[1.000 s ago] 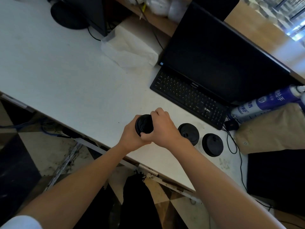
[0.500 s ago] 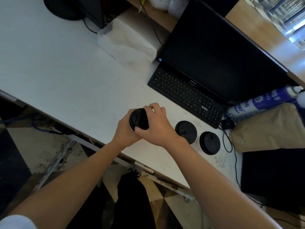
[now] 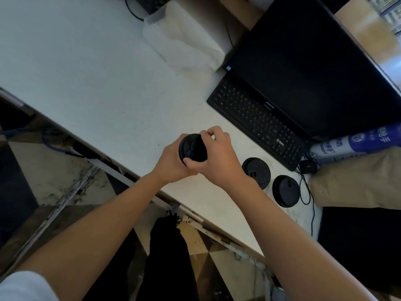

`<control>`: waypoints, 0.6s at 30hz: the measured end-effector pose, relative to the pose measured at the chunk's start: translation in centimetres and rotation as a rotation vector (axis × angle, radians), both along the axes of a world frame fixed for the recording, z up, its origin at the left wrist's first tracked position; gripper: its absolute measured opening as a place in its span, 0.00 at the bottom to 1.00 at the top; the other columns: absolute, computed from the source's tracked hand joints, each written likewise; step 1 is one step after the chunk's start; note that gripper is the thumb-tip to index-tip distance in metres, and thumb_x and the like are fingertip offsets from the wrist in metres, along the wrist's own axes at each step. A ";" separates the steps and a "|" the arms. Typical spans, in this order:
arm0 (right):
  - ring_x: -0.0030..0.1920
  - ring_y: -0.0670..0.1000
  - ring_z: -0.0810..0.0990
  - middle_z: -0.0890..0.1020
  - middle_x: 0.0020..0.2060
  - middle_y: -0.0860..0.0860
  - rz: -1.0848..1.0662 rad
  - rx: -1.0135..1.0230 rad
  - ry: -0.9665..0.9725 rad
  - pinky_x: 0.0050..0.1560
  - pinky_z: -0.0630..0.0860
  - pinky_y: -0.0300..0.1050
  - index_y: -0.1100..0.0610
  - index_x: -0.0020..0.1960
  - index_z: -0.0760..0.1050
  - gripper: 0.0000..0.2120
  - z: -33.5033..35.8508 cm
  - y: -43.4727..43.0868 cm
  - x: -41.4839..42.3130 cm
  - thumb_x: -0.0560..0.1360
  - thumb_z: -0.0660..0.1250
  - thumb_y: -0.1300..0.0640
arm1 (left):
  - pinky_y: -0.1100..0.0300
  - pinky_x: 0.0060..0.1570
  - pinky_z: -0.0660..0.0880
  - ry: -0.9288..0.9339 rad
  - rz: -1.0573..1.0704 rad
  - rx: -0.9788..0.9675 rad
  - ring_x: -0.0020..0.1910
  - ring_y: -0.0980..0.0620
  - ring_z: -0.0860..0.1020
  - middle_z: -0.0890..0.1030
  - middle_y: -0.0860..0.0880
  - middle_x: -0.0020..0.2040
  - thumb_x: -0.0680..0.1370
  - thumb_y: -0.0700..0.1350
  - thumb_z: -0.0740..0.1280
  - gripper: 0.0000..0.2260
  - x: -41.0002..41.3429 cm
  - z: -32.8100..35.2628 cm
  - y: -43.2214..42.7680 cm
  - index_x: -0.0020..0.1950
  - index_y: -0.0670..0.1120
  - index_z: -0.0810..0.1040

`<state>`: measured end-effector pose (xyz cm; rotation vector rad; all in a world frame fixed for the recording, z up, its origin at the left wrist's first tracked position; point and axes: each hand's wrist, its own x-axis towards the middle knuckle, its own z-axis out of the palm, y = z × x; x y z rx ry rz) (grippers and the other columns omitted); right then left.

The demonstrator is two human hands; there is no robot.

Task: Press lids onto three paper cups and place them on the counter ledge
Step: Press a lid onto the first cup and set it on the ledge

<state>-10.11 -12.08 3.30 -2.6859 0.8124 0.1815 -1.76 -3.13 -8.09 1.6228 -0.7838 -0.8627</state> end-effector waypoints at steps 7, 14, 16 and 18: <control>0.60 0.55 0.70 0.73 0.63 0.55 0.106 -0.021 -0.037 0.54 0.68 0.39 0.63 0.66 0.75 0.33 -0.6 -0.9 -0.5 0.68 0.78 0.46 | 0.65 0.53 0.76 0.019 -0.033 0.011 0.52 0.59 0.79 0.78 0.61 0.53 0.62 0.54 0.78 0.32 0.2 0.3 0.0 0.63 0.56 0.70; 0.62 0.53 0.69 0.74 0.63 0.54 0.128 0.067 -0.099 0.58 0.66 0.37 0.61 0.68 0.74 0.34 -1.0 -1.7 -1.1 0.66 0.79 0.50 | 0.74 0.50 0.72 -0.011 -0.036 0.032 0.52 0.65 0.78 0.76 0.64 0.53 0.62 0.58 0.78 0.33 -0.1 -0.2 -0.1 0.63 0.57 0.68; 0.64 0.52 0.67 0.72 0.65 0.52 0.032 0.161 -0.136 0.61 0.65 0.35 0.58 0.71 0.72 0.34 -1.0 -1.4 -1.4 0.69 0.76 0.51 | 0.78 0.47 0.70 -0.038 0.008 0.025 0.52 0.71 0.76 0.74 0.66 0.53 0.65 0.51 0.81 0.32 -0.4 -0.3 -0.1 0.63 0.58 0.68; 0.67 0.50 0.65 0.70 0.67 0.51 -0.137 0.250 -0.180 0.65 0.65 0.39 0.55 0.74 0.69 0.33 -1.1 -0.6 -1.4 0.72 0.71 0.49 | 0.74 0.51 0.72 -0.101 0.066 0.002 0.52 0.67 0.76 0.75 0.64 0.54 0.66 0.47 0.82 0.32 -0.5 -0.2 0.1 0.64 0.56 0.70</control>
